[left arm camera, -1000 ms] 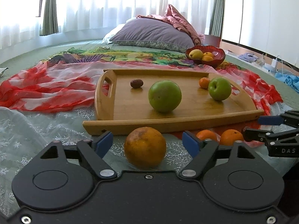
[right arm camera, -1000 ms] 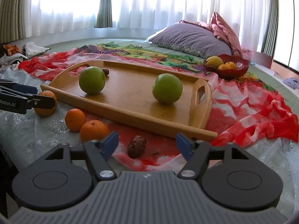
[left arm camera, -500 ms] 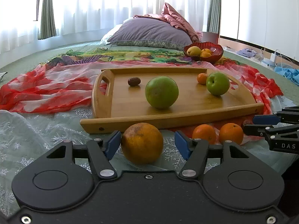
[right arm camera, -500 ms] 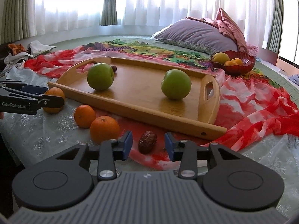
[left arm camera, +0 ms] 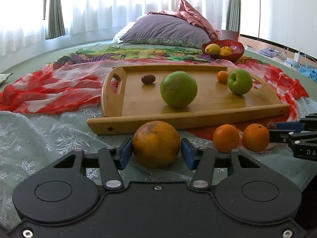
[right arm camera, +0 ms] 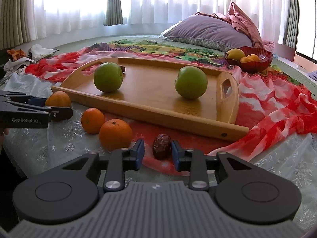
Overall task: Organize fruits
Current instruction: 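Grasp the large orange grapefruit with the left tool while the right tool grasps another date, then lift the grapefruit and date and carry them toward the tray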
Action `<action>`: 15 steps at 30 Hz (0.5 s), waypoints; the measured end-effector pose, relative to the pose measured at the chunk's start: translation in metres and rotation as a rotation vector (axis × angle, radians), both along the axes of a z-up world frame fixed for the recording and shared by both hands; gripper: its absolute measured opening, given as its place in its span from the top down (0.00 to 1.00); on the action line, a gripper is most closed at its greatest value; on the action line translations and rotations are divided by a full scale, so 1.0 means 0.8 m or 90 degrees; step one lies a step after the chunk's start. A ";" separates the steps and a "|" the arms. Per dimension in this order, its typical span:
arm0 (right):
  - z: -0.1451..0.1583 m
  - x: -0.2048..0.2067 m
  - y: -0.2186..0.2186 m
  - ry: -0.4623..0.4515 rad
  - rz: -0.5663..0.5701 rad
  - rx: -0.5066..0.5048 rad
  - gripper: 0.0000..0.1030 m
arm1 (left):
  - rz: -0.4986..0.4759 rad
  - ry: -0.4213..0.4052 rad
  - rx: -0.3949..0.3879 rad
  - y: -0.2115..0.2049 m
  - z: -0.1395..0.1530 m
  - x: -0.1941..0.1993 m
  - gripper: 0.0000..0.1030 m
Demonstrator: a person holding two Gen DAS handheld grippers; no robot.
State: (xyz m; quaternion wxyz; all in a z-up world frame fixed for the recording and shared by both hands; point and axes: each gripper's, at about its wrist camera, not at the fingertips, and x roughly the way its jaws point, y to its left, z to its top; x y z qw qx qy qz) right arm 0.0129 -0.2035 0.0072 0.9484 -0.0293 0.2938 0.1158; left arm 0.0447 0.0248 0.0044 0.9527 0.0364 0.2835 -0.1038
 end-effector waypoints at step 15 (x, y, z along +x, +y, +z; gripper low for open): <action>0.018 0.001 0.000 -0.032 -0.012 -0.010 0.78 | 0.006 -0.040 -0.003 -0.007 0.037 -0.001 0.54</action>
